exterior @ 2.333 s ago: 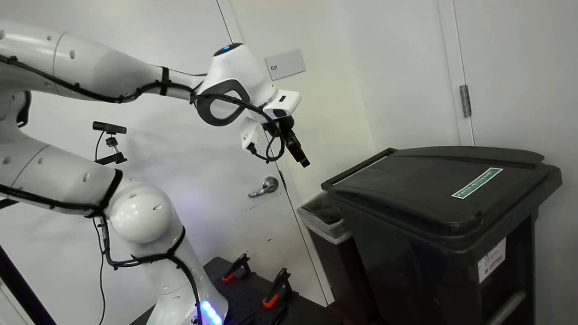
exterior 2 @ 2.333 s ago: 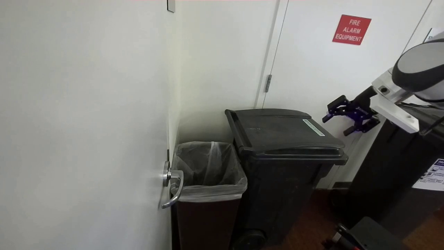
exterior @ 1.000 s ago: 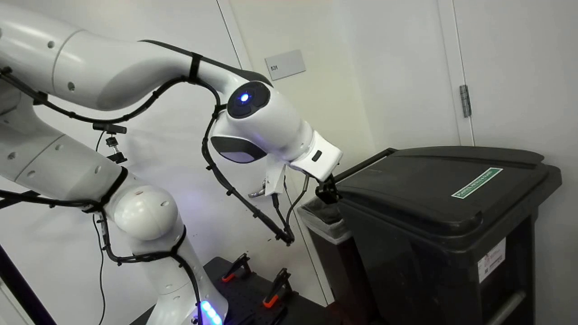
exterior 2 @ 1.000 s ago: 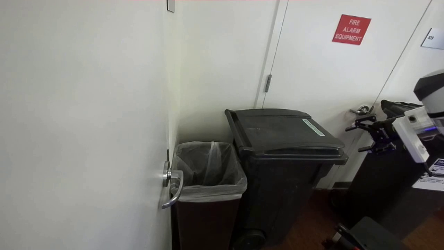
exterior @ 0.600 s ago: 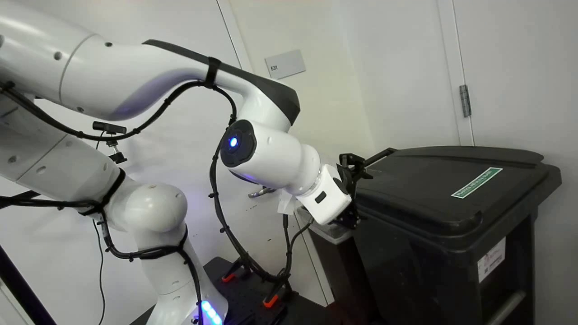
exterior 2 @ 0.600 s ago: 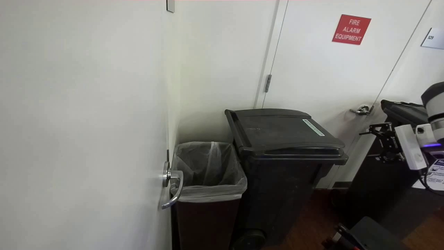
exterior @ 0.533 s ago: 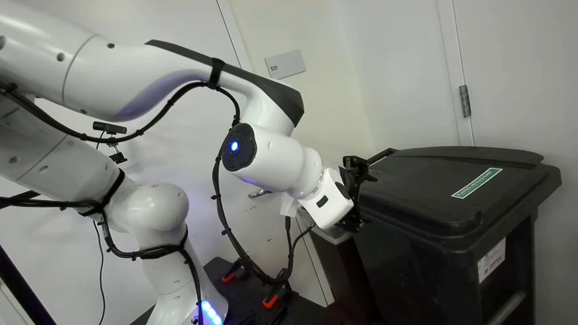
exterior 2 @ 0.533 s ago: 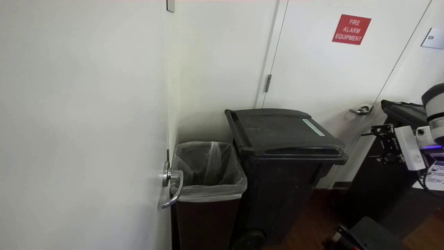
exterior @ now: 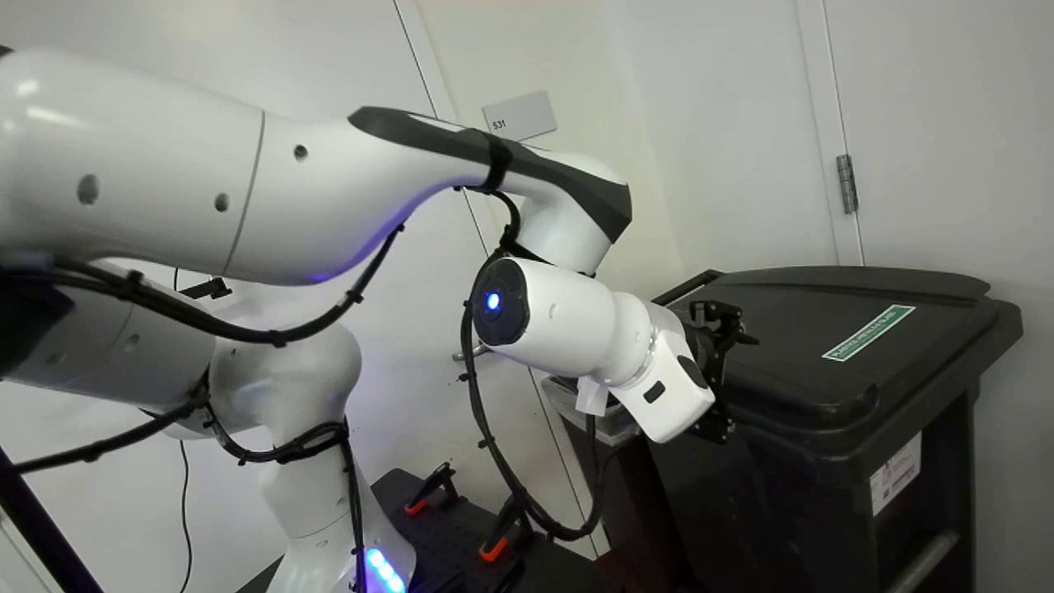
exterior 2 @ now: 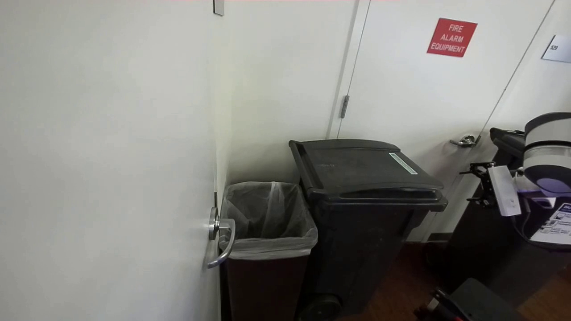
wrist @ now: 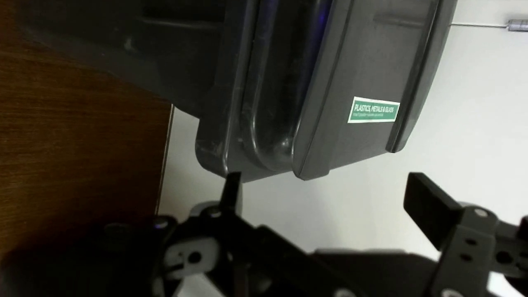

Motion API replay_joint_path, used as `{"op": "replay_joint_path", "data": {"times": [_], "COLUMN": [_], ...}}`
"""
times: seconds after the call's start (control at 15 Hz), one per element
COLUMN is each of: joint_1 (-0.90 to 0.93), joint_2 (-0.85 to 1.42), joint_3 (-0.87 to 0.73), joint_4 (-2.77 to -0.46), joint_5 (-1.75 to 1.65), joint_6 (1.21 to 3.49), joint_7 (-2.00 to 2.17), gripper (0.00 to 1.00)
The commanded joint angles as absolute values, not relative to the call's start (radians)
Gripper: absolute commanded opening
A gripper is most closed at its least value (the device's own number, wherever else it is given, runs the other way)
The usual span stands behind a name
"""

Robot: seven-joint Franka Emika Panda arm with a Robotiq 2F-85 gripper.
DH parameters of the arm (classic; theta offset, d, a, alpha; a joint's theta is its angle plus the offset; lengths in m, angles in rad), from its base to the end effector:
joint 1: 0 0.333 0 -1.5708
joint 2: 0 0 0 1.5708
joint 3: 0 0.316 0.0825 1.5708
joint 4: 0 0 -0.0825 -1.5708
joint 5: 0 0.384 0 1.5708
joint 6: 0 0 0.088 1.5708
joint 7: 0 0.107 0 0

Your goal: Open the lid of the black bin

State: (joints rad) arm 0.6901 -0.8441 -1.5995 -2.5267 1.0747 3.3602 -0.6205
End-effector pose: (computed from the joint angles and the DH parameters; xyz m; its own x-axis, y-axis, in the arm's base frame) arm 0.2311 -0.4059 0.2581 -0.2141 -0.9708 0.1082 -0.6528 0.0598 -0.7551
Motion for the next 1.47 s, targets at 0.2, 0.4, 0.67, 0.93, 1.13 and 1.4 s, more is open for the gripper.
{"op": "replay_joint_path", "data": {"times": [0.2,0.4,0.67,0.93,1.13,1.4], "joint_1": [0.763,0.755,0.761,0.765,0.757,0.773], "joint_2": [-1.008,-1.021,-1.034,-1.078,-1.084,-1.153], "joint_3": [-1.643,-1.645,-1.659,-1.672,-1.709,-1.767], "joint_4": [-2.491,-2.479,-2.47,-2.486,-2.518,-2.561], "joint_5": [0.989,0.956,0.861,0.788,0.595,0.339], "joint_6": [3.453,3.453,3.453,3.461,3.439,3.465], "joint_7": [-0.636,-0.638,-0.603,-0.593,-0.43,-0.273], "gripper": [1.0,1.0,1.0,1.0,1.0,1.0]}}
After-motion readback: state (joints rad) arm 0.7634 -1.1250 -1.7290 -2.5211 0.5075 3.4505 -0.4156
